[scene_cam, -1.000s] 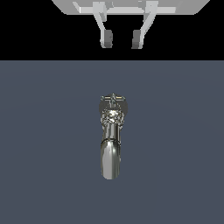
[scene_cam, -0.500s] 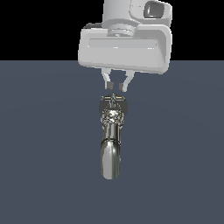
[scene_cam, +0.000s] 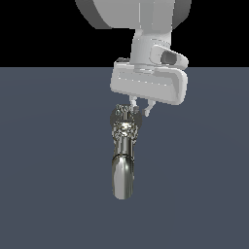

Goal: Turn on the faucet by rotating a designated handle.

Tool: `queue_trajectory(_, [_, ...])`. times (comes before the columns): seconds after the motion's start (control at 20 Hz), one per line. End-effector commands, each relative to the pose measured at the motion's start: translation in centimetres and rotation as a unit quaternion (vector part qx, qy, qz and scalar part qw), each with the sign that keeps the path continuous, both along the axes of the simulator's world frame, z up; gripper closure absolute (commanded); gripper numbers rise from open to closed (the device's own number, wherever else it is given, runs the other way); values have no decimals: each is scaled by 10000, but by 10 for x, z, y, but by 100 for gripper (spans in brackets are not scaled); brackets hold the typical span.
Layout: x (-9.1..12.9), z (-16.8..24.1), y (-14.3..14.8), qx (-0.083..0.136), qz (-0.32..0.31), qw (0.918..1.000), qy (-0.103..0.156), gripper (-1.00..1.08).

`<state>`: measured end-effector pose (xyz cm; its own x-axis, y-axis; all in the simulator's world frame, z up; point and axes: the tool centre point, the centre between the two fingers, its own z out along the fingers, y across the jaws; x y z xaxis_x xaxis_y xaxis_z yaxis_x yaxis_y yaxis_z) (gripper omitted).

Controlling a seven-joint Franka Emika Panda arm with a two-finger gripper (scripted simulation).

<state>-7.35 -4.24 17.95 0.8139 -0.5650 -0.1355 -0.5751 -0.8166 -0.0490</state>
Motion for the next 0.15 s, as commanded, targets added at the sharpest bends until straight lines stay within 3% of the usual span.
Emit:
queue_trajectory(0.0, [25, -2, -114, -530, -919, 9936, -378, -80])
queue_trajectory(0.1, [34, -2, -132, -792, -1080, 9899, -464, -82])
